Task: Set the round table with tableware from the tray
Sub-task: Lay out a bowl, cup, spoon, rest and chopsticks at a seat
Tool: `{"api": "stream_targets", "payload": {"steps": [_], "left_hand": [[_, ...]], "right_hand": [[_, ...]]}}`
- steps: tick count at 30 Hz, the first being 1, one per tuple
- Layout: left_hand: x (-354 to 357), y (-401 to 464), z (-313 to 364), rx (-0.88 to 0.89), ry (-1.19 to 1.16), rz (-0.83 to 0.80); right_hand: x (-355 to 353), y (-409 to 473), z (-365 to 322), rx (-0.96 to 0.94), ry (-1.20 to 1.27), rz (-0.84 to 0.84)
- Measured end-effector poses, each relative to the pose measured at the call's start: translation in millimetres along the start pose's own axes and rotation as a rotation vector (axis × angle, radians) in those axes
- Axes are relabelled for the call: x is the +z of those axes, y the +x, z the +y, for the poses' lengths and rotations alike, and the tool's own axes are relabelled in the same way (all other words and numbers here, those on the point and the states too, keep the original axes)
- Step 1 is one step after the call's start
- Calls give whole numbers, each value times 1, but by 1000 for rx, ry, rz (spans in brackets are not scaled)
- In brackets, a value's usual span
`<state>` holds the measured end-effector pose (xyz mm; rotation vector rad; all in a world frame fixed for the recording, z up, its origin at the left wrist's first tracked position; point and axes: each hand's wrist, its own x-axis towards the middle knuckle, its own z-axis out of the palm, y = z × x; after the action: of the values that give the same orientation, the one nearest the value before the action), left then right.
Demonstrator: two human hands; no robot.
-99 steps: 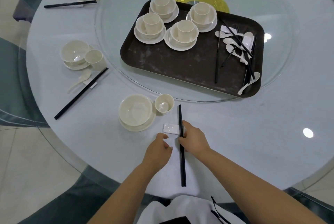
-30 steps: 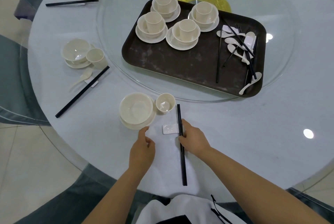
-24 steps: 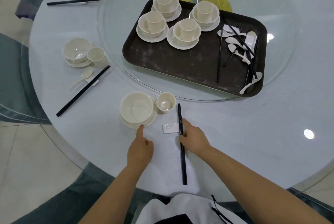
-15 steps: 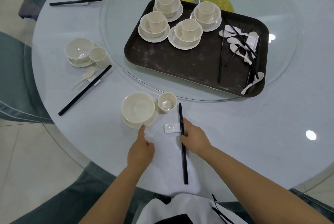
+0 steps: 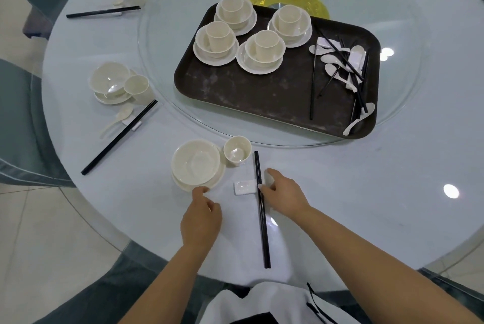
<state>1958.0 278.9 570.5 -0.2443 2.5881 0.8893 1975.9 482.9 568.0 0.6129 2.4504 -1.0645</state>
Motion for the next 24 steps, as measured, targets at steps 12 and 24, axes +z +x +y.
{"api": "stream_targets", "payload": {"steps": [12, 24], "left_hand": [[24, -1, 86, 255, -223, -106], [42, 6, 87, 200, -163, -259]], "right_hand": [[-129, 47, 51, 339, 397, 616], [-165, 75, 72, 491, 173, 549]]}}
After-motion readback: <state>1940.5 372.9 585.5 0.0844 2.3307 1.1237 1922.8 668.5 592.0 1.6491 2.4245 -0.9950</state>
